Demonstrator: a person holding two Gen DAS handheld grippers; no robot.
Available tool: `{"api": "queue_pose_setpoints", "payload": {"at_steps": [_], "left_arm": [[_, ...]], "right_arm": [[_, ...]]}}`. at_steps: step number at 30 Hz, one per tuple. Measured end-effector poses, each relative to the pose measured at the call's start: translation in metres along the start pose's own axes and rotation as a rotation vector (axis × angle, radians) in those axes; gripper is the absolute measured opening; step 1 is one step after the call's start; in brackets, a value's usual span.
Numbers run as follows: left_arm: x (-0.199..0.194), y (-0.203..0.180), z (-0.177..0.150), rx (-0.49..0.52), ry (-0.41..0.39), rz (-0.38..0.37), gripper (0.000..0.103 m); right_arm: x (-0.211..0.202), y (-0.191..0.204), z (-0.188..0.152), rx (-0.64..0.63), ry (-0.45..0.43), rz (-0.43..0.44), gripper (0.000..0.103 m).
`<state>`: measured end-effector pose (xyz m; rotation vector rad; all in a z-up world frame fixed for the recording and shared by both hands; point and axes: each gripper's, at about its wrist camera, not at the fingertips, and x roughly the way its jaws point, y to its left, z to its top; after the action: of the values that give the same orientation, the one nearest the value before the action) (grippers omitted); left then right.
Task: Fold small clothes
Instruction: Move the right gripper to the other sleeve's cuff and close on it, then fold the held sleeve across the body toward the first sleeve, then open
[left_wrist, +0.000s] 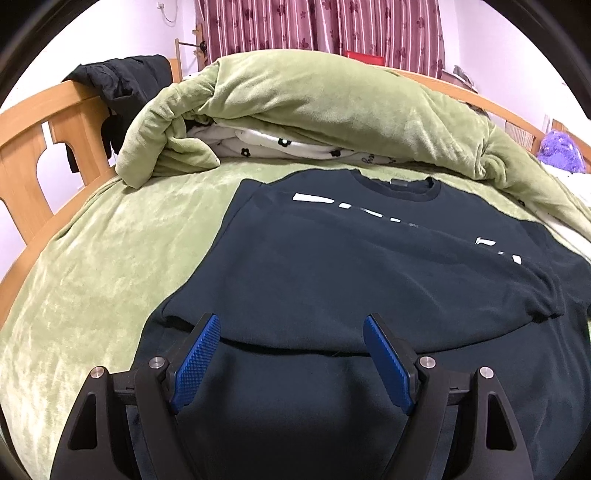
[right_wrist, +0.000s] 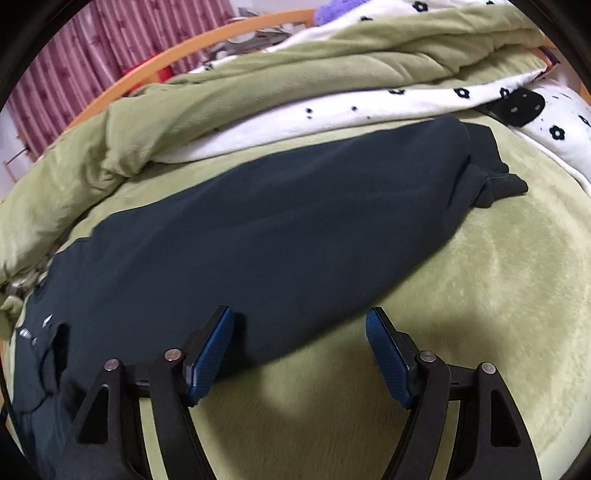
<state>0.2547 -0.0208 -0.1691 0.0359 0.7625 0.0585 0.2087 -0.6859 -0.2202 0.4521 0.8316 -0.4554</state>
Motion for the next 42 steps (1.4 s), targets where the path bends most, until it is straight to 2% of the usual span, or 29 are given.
{"api": "queue_pose_setpoints", "payload": {"at_steps": [1, 2, 3, 4, 5, 8, 13, 19, 24, 29, 33, 37, 42], "left_arm": [[0.001, 0.0, 0.0, 0.004, 0.005, 0.0, 0.078], [0.001, -0.001, -0.001, 0.005, 0.007, -0.001, 0.078], [0.0, -0.001, 0.0, 0.002, 0.006, -0.002, 0.078], [-0.001, 0.0, 0.0, -0.002, 0.004, -0.005, 0.078], [-0.003, 0.0, 0.001, -0.006, 0.003, -0.009, 0.078], [-0.013, 0.003, 0.005, -0.025, -0.02, -0.023, 0.078], [-0.029, 0.009, 0.013, -0.051, -0.042, -0.029, 0.078], [-0.041, 0.021, 0.018, -0.083, -0.033, -0.05, 0.078], [-0.053, 0.035, 0.02, -0.1, -0.037, -0.07, 0.078], [-0.061, 0.053, 0.014, -0.106, -0.039, -0.085, 0.078], [-0.064, 0.071, 0.009, -0.114, -0.043, -0.088, 0.078], [-0.062, 0.092, 0.004, -0.144, -0.025, -0.112, 0.078], [-0.057, 0.102, 0.004, -0.17, -0.003, -0.138, 0.078]], "right_arm": [[0.001, 0.003, 0.001, -0.009, -0.013, -0.019, 0.065], [0.002, 0.005, 0.002, -0.022, -0.022, -0.037, 0.046], [0.003, 0.009, 0.004, -0.042, -0.026, -0.041, 0.032], [0.004, 0.013, 0.005, -0.063, -0.024, -0.025, 0.009], [0.003, 0.017, 0.007, -0.075, -0.03, -0.03, 0.006], [-0.022, 0.032, 0.013, -0.101, -0.103, -0.047, 0.005], [-0.083, 0.072, 0.03, -0.128, -0.233, 0.005, 0.005], [-0.146, 0.16, 0.027, -0.23, -0.318, 0.095, 0.005], [-0.174, 0.25, -0.006, -0.341, -0.334, 0.188, 0.005], [-0.169, 0.331, -0.059, -0.426, -0.291, 0.256, 0.005], [-0.142, 0.384, -0.105, -0.467, -0.213, 0.275, 0.005], [-0.116, 0.42, -0.138, -0.514, -0.164, 0.256, 0.005], [-0.083, 0.439, -0.169, -0.536, -0.086, 0.218, 0.009]]}}
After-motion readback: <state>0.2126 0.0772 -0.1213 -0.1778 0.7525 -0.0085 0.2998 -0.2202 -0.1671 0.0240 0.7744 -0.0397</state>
